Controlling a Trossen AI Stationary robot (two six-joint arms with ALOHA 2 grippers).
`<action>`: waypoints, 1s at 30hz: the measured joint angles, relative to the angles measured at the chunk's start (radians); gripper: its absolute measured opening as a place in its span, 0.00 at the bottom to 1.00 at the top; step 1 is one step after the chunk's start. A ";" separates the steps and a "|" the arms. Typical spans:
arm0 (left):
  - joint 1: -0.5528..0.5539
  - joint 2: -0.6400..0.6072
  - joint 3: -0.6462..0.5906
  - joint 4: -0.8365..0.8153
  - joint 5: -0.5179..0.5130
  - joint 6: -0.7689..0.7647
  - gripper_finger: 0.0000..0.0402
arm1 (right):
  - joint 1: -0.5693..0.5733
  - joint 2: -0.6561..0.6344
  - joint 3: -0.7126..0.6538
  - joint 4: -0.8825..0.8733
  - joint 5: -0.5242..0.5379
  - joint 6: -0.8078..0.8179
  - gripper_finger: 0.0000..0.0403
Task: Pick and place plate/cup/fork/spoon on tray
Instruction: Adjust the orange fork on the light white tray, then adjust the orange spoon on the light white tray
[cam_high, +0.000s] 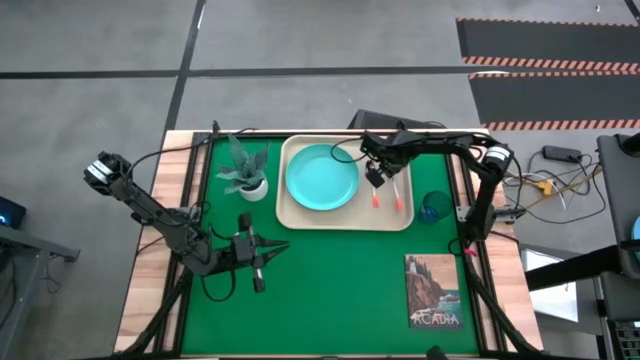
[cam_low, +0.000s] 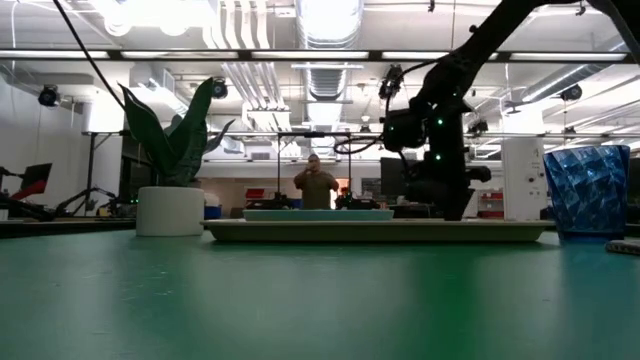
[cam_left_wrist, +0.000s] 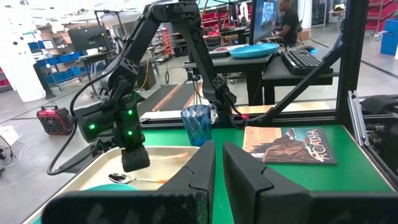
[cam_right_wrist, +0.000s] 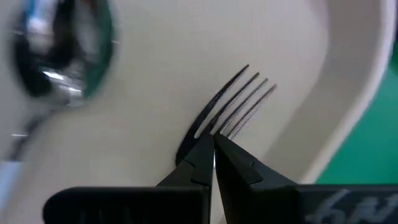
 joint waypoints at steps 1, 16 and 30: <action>0.000 0.000 0.000 0.000 0.000 0.000 0.04 | 0.003 -0.004 0.008 -0.003 -0.012 0.008 0.03; -0.004 0.000 -0.001 -0.048 0.000 -0.010 0.04 | 0.167 -0.272 -0.003 -0.035 -0.012 0.058 0.03; -0.011 0.017 -0.138 -0.069 0.002 -0.388 0.04 | 0.422 -0.691 -0.385 0.522 -0.011 -0.023 0.03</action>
